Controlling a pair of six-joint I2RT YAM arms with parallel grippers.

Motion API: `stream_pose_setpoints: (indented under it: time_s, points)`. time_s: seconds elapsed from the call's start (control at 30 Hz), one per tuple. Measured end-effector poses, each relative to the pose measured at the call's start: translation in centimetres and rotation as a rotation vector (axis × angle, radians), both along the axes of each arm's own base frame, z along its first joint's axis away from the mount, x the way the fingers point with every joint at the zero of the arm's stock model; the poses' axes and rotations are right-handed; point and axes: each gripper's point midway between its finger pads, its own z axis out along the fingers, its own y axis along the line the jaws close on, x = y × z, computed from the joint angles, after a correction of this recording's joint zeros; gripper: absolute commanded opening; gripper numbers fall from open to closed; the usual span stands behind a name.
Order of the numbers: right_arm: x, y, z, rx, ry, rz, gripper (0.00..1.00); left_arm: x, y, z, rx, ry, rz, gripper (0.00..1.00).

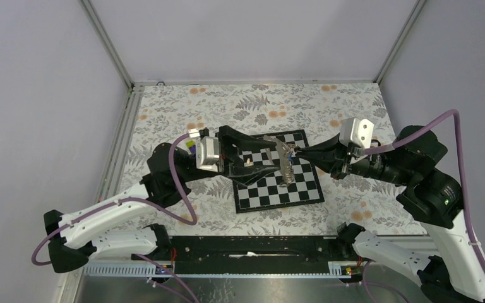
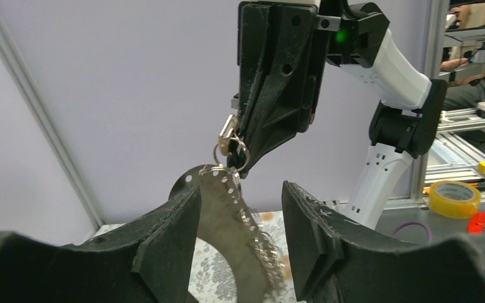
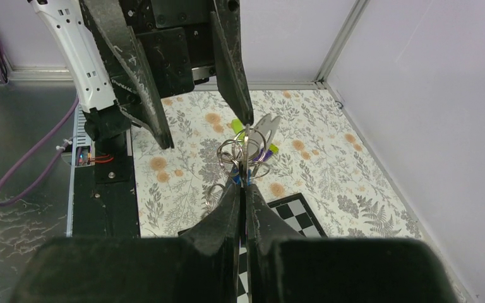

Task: Remove the keys from the keyring
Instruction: Pick up the key from the keyring.

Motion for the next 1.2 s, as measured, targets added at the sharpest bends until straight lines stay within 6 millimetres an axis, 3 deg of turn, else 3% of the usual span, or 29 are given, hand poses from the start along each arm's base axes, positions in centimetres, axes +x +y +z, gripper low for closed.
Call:
stream_pose_setpoints:
  time_s: [0.33,0.6,1.2]
  points:
    - [0.1,0.1,-0.4,-0.005,0.015,0.000,0.00,-0.8,-1.5,-0.6,0.002,0.033,-0.097,0.44]
    - [0.2,0.2,-0.7,-0.008,0.024,0.001,0.00,-1.5,-1.5,0.2,-0.032,0.032,-0.138,0.47]
    - [0.1,0.3,-0.8,-0.006,0.034,0.002,0.00,-0.9,-2.4,-0.8,-0.018,0.073,-0.142,0.47]
